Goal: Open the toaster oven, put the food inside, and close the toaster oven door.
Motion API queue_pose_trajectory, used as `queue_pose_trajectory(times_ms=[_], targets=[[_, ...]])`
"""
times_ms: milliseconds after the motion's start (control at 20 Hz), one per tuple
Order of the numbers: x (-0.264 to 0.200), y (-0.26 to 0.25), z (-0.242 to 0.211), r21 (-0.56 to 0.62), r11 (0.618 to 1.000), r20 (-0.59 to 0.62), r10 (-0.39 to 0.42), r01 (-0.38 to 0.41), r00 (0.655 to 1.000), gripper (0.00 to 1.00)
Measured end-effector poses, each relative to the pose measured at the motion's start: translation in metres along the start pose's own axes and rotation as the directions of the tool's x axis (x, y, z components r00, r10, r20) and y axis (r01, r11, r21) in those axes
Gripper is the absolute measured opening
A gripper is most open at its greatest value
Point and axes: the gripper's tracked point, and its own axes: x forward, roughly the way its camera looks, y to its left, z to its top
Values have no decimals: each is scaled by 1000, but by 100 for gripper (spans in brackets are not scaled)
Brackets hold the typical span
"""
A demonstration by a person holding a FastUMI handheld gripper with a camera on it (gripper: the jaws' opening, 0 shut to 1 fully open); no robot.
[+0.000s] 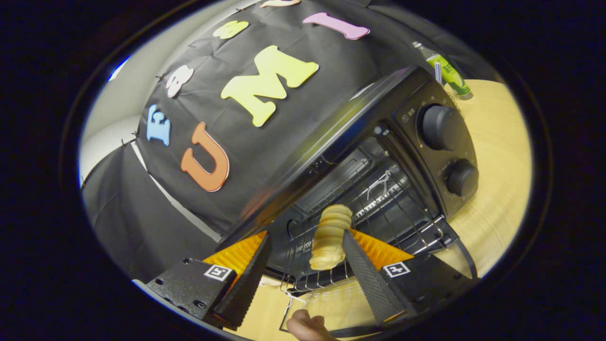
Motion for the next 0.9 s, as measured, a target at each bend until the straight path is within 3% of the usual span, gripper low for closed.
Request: queue_pose_trajectory(times_ms=[550,750,900], targets=[[-86,46,-9,-119,993,-27,19,-22,999,100],[-107,47,-33,-245,968,-84,-67,45,994,100],[-116,26,-60,-440,888,-131,-207,131,969,100]])
